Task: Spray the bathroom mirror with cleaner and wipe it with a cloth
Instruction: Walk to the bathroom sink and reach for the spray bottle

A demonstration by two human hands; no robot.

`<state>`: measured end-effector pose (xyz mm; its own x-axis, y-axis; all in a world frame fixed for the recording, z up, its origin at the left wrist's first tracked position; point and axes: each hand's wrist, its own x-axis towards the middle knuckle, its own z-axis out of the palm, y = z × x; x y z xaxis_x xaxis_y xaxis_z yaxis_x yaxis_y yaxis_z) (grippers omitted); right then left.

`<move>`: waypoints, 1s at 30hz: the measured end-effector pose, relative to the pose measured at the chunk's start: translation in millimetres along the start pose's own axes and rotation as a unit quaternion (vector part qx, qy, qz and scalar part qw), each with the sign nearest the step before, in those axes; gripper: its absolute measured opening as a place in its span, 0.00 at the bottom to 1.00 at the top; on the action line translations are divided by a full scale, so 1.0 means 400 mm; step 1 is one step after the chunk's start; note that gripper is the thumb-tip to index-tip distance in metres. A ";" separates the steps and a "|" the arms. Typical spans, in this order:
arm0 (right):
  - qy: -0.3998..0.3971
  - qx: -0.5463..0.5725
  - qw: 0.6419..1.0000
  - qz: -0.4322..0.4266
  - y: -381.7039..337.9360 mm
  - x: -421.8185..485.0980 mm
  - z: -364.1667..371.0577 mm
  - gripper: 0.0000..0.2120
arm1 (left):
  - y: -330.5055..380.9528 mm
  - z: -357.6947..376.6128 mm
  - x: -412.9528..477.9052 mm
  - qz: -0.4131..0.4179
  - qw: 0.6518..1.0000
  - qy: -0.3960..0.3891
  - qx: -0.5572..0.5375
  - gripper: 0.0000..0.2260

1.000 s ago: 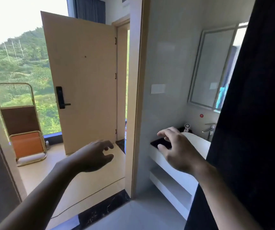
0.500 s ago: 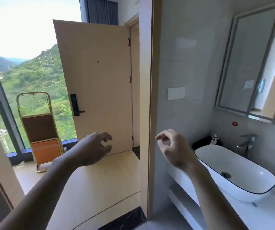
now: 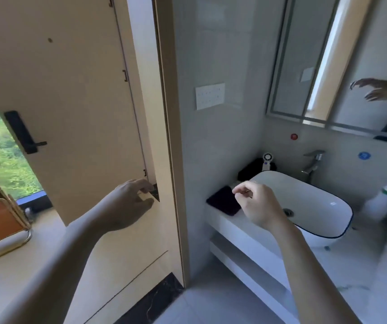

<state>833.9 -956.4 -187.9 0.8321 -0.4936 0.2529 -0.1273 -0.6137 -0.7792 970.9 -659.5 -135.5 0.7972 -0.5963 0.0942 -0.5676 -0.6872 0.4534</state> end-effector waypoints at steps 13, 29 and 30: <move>0.117 -0.084 0.977 0.160 0.160 0.147 -0.005 0.07 | -0.104 0.137 0.487 0.115 0.979 -0.140 -0.097 0.11; 0.220 -0.073 0.875 0.424 0.461 -0.200 -0.026 0.07 | 0.180 0.619 0.648 0.258 0.880 -0.394 -0.061 0.09; 0.235 -0.068 0.868 0.432 0.478 -0.214 -0.024 0.08 | 0.206 0.645 0.652 0.266 0.873 -0.405 -0.054 0.09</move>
<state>733.1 -1037.5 -353.1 0.0867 -0.9830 -0.1619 -0.6831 0.0596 -0.7279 1078.9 -978.6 -302.4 -0.0050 -0.9474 -0.3199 -0.7561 -0.2058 0.6213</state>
